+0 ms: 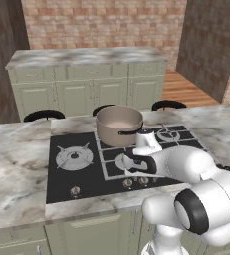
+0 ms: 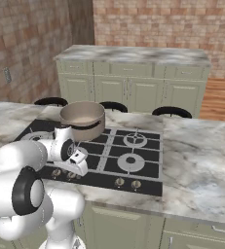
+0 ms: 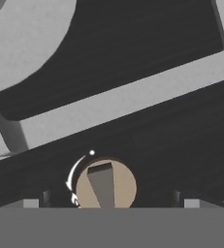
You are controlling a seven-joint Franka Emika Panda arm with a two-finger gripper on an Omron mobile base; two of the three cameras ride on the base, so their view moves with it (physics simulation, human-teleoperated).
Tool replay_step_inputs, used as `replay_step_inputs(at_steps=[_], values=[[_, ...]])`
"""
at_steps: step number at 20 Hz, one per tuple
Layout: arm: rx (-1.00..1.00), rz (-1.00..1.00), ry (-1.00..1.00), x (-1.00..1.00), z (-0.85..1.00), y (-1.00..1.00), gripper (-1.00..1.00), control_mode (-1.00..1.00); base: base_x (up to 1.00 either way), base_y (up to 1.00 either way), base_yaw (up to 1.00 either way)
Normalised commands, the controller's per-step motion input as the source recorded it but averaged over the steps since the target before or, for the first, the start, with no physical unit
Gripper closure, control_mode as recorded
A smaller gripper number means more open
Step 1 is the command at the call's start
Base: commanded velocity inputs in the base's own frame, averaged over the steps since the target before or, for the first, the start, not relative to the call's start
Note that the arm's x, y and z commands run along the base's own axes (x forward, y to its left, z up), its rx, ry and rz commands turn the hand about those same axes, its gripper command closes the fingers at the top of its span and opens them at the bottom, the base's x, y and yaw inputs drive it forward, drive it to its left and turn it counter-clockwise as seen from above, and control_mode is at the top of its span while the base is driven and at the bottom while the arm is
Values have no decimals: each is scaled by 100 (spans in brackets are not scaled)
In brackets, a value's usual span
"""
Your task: Turn off the rear center burner of the stove.
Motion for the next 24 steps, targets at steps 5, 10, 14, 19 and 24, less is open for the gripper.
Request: replay_step_inputs(at_steps=[5,10,14,19,24], values=[[0,-4,0,0,0,0,-100,-100,0,0,0],[0,-1,1,0,0,0,100,-100,0,0,0],[0,-1,0,0,0,0,100,-100,0,0,0],[0,-1,2,0,0,0,100,-100,0,0,0],[2,-8,0,0,0,0,100,-100,0,0,0]])
